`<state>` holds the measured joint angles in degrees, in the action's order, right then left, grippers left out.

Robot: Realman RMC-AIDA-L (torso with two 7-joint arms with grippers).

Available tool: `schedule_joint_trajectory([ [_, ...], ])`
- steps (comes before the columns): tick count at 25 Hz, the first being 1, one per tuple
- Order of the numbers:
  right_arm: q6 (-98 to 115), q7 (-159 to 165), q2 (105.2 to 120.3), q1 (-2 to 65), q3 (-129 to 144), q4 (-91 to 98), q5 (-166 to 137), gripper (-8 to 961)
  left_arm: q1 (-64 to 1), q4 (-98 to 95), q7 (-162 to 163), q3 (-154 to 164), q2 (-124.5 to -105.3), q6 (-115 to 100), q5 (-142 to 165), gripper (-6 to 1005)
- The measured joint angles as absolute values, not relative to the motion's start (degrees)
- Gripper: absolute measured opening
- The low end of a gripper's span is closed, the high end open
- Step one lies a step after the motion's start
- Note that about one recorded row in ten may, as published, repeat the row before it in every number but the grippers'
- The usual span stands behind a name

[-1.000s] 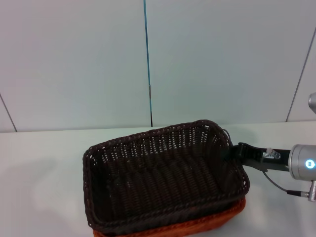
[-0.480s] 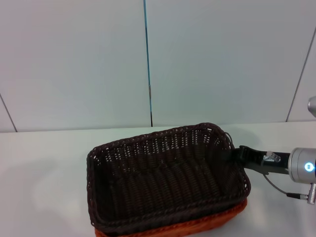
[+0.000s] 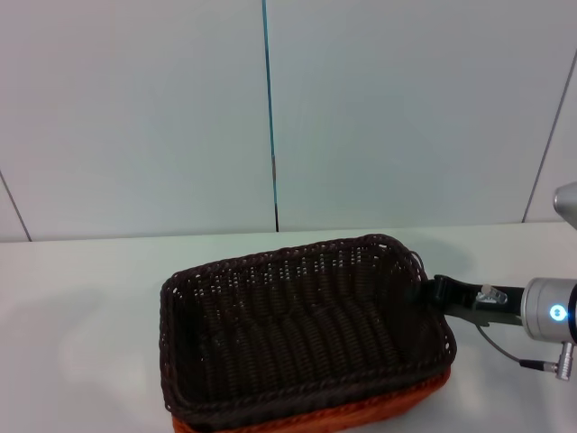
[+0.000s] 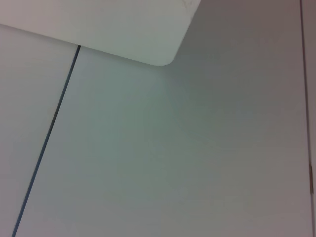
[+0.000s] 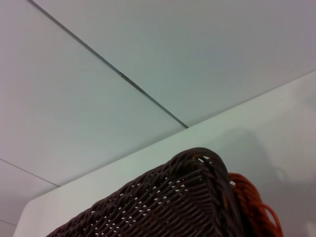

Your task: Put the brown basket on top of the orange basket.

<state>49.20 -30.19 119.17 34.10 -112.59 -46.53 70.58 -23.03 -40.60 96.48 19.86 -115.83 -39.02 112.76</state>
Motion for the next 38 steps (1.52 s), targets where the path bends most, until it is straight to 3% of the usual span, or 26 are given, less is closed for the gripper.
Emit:
schedule_joint_trajectory([
  [18,48.75,-30.29,118.99,34.28,-111.22,-45.9,70.37,217,-22.95,-40.54,95.97,19.86,-115.83,-39.02,112.76,503],
  [24,49.1,-30.31,118.94,34.29,-111.62,-45.66,70.32,280,-23.02,-40.51,95.94,19.87,-115.83,-39.02,112.76,503],
  [29,49.22,-30.32,118.92,34.24,-111.66,-45.84,70.37,490,-22.97,-40.51,95.92,19.86,-115.85,-39.02,112.76,503],
  [31,49.26,-30.33,118.91,34.22,-111.68,-45.92,70.38,673,-22.92,-40.51,95.91,19.86,-115.89,-39.02,112.76,503],
  [38,49.57,-30.32,118.85,33.96,-111.76,-46.21,70.4,671,-22.85,-40.51,95.89,19.86,-115.92,-39.02,112.76,503],
])
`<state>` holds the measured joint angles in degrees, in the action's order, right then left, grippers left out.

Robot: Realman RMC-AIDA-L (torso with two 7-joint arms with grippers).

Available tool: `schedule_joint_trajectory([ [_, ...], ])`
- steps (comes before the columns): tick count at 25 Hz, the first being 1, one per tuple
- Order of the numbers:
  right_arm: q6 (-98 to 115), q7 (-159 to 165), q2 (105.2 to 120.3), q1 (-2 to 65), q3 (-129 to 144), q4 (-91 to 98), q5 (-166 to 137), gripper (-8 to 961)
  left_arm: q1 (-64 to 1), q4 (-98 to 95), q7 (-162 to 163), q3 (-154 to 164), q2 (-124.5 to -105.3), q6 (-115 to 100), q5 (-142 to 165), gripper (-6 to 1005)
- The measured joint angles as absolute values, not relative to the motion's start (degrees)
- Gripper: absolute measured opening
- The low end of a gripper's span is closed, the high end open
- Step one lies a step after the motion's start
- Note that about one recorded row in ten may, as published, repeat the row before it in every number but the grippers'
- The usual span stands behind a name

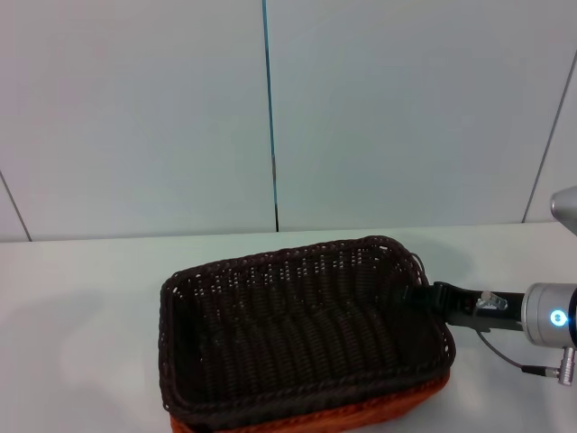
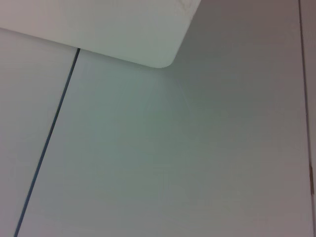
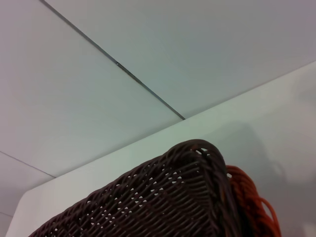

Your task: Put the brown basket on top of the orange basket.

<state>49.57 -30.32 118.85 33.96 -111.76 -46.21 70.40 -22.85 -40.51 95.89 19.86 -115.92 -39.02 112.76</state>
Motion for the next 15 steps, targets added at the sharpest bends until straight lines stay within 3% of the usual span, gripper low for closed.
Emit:
schedule_joint_trajectory([
  [15,54.87,-30.46,118.56,29.67,-117.94,-55.95,69.69,669,-23.2,-40.48,95.88,19.86,-116.02,-39.01,112.66,503],
])
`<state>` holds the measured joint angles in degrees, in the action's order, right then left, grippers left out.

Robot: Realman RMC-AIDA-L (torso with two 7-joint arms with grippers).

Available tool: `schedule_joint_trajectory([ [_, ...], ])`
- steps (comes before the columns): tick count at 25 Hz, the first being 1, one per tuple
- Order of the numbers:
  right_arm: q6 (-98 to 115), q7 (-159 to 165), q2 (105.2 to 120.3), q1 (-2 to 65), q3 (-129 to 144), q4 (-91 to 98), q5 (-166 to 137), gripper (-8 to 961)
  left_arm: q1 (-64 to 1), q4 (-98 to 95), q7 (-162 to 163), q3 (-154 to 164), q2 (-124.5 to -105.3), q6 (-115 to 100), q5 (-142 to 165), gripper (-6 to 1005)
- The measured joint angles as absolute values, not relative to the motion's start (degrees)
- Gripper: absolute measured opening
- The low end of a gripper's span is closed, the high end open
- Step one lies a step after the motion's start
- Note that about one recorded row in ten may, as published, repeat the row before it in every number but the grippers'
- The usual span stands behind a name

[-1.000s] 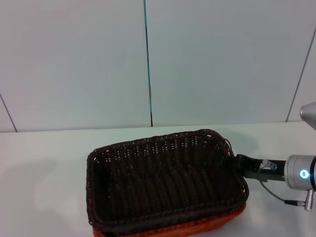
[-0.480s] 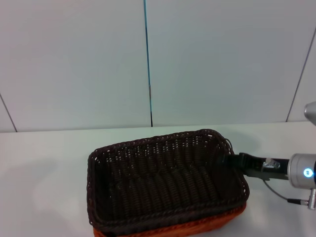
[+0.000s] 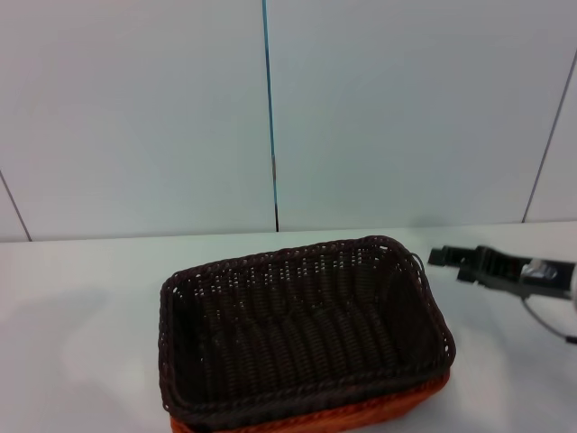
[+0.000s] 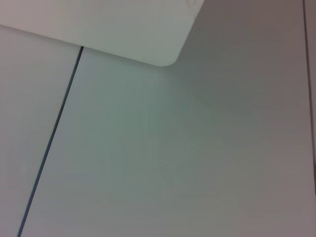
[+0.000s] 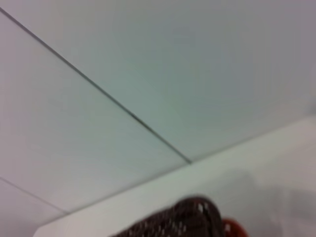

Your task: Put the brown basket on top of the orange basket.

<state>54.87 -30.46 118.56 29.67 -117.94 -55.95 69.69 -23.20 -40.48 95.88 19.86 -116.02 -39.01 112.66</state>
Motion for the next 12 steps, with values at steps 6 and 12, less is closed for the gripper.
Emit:
schedule_joint_trajectory([
  [6,54.6,-36.14,119.06,28.27,-121.39,-60.14,72.2,669,-23.29,-40.11,95.88,19.86,-116.05,-38.2,112.38,503],
  [12,54.85,-53.02,119.26,28.41,-127.65,-54.45,87.64,668,-23.33,-39.85,95.93,19.86,-116.27,-37.54,112.09,503],
])
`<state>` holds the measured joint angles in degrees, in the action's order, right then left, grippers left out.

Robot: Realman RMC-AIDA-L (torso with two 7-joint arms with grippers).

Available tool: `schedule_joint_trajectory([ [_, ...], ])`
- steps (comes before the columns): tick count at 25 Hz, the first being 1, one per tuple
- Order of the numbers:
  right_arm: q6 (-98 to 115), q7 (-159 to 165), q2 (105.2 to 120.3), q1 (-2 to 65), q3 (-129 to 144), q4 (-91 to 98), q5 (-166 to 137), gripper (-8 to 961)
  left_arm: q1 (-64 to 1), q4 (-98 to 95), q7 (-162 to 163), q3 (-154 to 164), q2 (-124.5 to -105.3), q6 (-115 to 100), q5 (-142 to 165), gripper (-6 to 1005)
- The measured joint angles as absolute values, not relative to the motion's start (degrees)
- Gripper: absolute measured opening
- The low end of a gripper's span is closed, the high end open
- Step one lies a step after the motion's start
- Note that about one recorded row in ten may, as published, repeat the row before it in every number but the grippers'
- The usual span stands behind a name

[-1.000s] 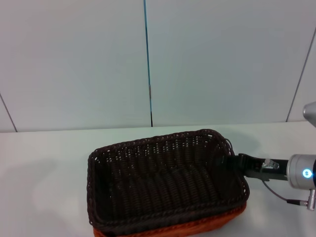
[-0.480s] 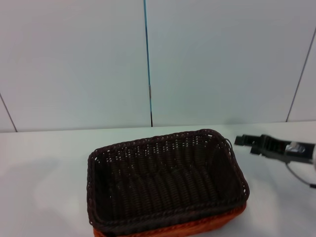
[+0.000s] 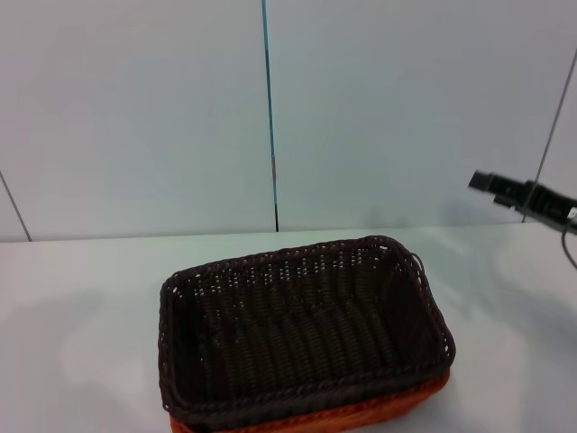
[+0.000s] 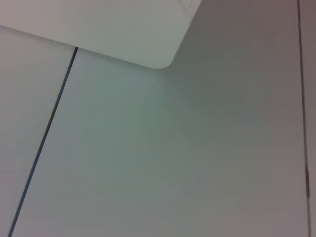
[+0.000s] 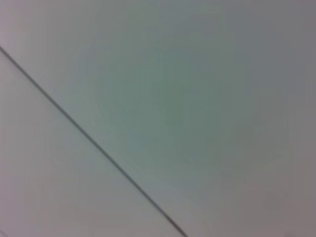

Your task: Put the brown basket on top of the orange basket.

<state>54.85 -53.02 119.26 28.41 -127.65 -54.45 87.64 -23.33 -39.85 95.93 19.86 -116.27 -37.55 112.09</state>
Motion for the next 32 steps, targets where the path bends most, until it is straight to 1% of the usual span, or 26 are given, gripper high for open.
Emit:
schedule_joint_trajectory([
  [5,55.32,-63.74,119.31,28.64,-130.23,-50.39,95.16,667,-23.58,-38.42,95.89,19.86,-116.25,-37.55,110.52,503],
  [11,55.31,-69.05,119.36,29.42,-132.29,-48.19,96.75,666,-24.13,-36.2,95.52,19.86,-115.99,-39.49,107.69,503],
  [20,54.78,-77.91,119.32,31.39,-135.96,-42.11,96.85,645,-24.64,-31.13,86.39,19.78,-116.03,-48.11,95.35,504],
  [29,51.93,-95.15,119.43,31.48,-135.03,-39.42,96.04,645,-27.55,-27.82,84.42,20.34,-115.89,-58.82,94.66,504],
  [32,48.1,-97.65,119.47,31.69,-133.85,-39.04,94.64,621,-28.51,-26.61,81.81,20.31,-115.89,-62.33,94.52,504],
])
